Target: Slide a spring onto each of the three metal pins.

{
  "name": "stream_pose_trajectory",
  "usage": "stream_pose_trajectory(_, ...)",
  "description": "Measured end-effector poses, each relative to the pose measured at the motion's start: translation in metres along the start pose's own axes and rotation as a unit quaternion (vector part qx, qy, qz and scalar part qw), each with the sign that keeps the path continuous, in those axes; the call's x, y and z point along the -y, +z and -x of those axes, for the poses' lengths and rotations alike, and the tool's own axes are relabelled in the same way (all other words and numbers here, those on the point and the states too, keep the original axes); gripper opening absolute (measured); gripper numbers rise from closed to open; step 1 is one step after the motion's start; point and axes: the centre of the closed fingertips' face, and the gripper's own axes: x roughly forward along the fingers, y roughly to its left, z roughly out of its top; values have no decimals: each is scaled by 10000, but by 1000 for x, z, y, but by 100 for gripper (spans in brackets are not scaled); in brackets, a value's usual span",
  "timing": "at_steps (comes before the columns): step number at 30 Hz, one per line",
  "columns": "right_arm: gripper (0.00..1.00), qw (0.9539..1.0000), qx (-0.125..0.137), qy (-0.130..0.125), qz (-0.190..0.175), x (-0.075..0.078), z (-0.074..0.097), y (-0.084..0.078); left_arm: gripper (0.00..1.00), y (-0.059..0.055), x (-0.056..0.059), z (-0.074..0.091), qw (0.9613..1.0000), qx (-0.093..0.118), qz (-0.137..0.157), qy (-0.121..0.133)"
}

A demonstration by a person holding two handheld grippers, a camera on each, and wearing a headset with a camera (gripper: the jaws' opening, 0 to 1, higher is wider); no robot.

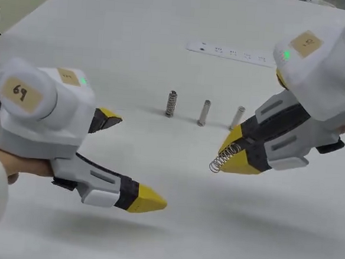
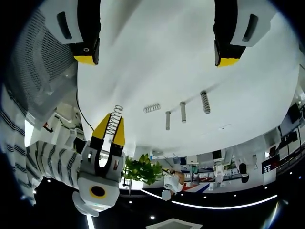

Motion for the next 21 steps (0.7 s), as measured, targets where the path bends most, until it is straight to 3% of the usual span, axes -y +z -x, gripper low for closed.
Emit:
stream_pose_trajectory(3,8,10000,-16,-59,-11,7,4,0,98,-4,2,0,10000,-57,-39,-25)
stream_pose_trajectory(5,8,9999,-31,-97,-23,13,6,-1,97,-4,1,1,9997,-70,-249,23)
stream_pose_trajectory(8,8,9998,-8,-174,-94,23,10,-1,97,0,0,2,10000,25,-42,43)
stream_pose_trajectory(10,8,9997,-2,-221,-131,29,12,-2,97,2,-1,3,9999,48,-148,72)
stream_pose_trajectory(21,8,9989,-135,-404,-220,67,25,-9,96,-5,-5,4,9999,-101,5,84)
